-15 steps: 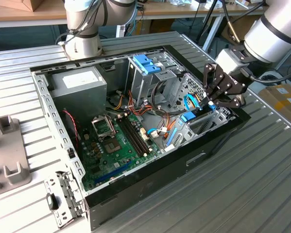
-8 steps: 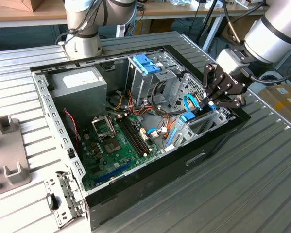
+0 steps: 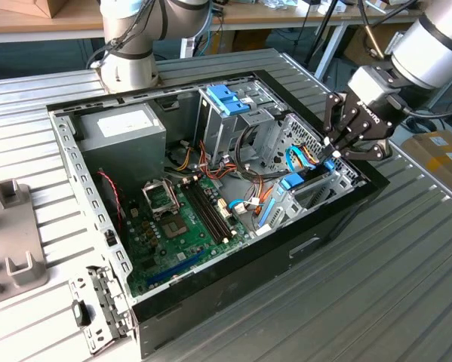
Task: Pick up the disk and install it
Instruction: 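Insert the second disk wire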
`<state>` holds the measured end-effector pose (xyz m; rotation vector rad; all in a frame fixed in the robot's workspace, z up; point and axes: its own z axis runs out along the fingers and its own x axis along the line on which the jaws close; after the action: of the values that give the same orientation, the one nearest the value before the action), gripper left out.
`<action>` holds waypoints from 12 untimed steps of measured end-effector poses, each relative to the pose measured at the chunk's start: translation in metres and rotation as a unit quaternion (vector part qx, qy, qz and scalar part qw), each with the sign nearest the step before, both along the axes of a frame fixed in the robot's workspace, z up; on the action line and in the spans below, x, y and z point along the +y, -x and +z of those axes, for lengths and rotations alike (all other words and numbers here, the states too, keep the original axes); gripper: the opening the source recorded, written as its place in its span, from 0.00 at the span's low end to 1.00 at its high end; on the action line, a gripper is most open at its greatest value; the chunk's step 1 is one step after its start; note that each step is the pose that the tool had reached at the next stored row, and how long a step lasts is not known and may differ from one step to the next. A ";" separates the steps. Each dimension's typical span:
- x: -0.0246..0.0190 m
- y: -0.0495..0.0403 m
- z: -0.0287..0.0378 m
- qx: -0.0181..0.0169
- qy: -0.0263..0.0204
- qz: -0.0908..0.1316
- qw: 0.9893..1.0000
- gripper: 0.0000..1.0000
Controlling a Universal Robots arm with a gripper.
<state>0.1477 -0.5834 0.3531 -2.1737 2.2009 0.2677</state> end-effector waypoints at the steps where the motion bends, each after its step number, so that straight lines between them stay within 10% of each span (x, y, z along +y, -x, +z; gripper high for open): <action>1: 0.0000 -0.0018 0.0006 0.000 0.000 0.000 1.000 0.10; 12: 0.0000 -0.0117 0.0056 0.004 0.000 0.000 1.000 0.10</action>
<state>0.1595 -0.5834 0.3587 -2.1768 2.2053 0.2773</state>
